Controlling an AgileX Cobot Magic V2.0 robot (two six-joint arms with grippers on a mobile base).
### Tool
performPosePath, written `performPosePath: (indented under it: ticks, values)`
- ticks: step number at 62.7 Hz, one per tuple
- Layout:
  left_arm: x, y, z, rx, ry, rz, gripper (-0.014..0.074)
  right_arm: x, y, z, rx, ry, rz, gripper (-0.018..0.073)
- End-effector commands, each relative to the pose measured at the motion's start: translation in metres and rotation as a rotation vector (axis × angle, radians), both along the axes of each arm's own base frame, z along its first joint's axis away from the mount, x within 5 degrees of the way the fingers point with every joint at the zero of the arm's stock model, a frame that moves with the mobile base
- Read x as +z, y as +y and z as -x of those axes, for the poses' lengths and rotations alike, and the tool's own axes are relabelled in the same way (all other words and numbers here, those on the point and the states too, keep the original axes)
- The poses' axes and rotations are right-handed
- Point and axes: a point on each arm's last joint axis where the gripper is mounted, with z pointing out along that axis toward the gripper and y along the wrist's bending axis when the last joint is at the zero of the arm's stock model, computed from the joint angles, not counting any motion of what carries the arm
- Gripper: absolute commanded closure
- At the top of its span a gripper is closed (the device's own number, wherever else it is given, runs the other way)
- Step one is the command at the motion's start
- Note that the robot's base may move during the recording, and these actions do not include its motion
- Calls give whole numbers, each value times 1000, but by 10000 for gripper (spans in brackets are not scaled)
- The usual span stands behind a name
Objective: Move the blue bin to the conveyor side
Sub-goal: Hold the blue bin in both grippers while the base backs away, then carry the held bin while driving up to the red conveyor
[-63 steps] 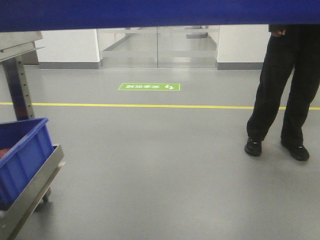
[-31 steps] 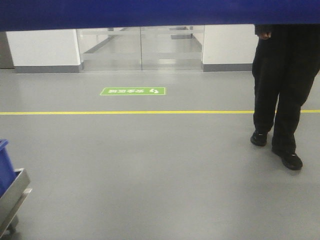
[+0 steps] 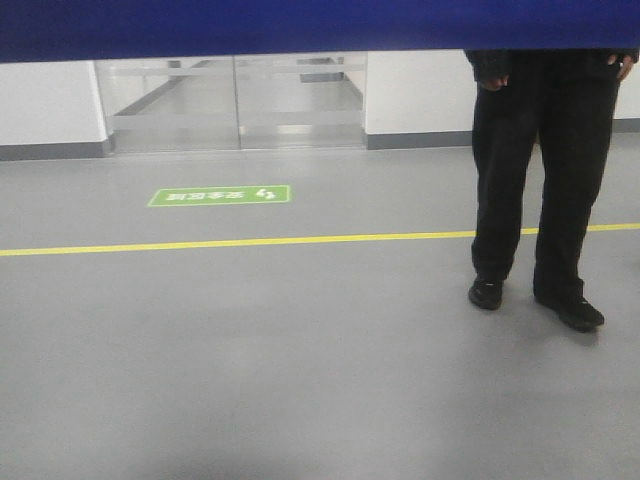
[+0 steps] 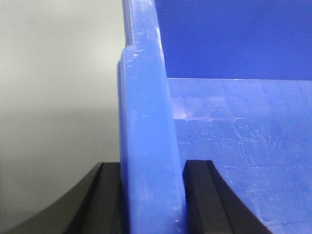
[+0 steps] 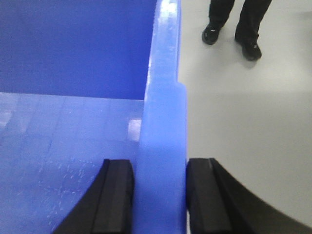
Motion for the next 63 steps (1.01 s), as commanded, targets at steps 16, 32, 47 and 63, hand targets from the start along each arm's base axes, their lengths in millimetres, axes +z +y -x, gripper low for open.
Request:
performPosePath:
  ticks: [16,32,47,63]
  values:
    - [15,-3,6,-24,-119,25,616,16,-2,4,-1,-135,-7,638]
    - [15,-3,6,-24,-120,25,616,16,-2,4,-1,-138,-7,638]
    - [16,-3,6,-24,-126,27,616,17,-2,3,0,-149,-9,638]
    - [20,-3,3,-20,-176,33,616,17,-2,3,0,-151,-10,638]
